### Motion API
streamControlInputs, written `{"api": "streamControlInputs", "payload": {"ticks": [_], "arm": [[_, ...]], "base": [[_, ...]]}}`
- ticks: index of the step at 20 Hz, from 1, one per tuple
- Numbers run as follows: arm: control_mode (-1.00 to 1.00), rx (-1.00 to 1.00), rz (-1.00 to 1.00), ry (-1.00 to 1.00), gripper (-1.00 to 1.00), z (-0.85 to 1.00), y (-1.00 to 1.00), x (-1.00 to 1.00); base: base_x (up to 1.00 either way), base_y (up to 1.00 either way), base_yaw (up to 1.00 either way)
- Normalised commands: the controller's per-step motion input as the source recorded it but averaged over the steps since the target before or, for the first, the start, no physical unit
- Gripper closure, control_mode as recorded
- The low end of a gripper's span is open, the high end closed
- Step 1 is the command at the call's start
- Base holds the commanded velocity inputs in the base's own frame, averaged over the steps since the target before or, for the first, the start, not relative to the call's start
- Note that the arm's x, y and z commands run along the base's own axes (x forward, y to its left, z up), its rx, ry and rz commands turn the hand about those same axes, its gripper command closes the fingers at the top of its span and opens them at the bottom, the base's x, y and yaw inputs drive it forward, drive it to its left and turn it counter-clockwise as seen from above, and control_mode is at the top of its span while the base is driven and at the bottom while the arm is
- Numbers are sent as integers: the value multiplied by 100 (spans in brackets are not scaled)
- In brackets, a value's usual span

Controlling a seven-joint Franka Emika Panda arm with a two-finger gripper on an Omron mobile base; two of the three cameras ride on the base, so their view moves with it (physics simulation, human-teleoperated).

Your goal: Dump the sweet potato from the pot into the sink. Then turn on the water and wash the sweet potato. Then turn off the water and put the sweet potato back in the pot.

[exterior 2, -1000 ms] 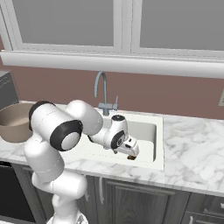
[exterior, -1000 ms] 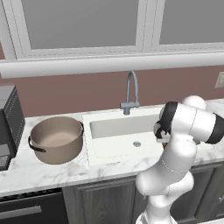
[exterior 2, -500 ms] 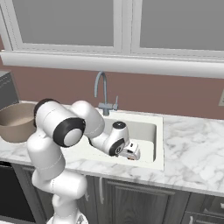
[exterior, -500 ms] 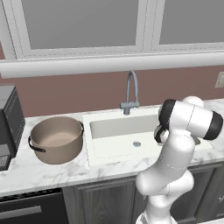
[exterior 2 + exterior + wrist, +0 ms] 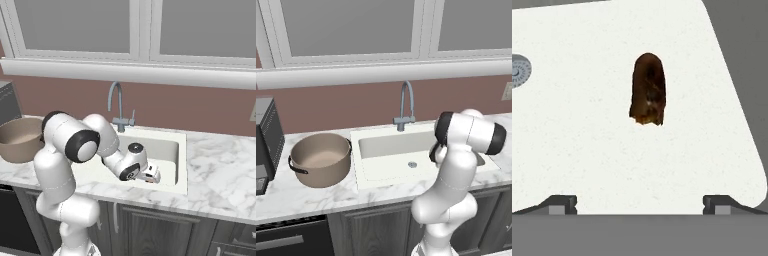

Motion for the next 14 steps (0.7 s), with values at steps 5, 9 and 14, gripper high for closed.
{"api": "streamControlInputs", "payload": {"ticks": [5,9,14], "arm": [[-100,0,6,-4,-100,-15,0,17],[-100,0,5,-1,-100,-11,-6,20],[-100,0,0,0,-100,-8,-20,8]], "base": [[0,0,0],[0,0,0],[0,0,0]]}}
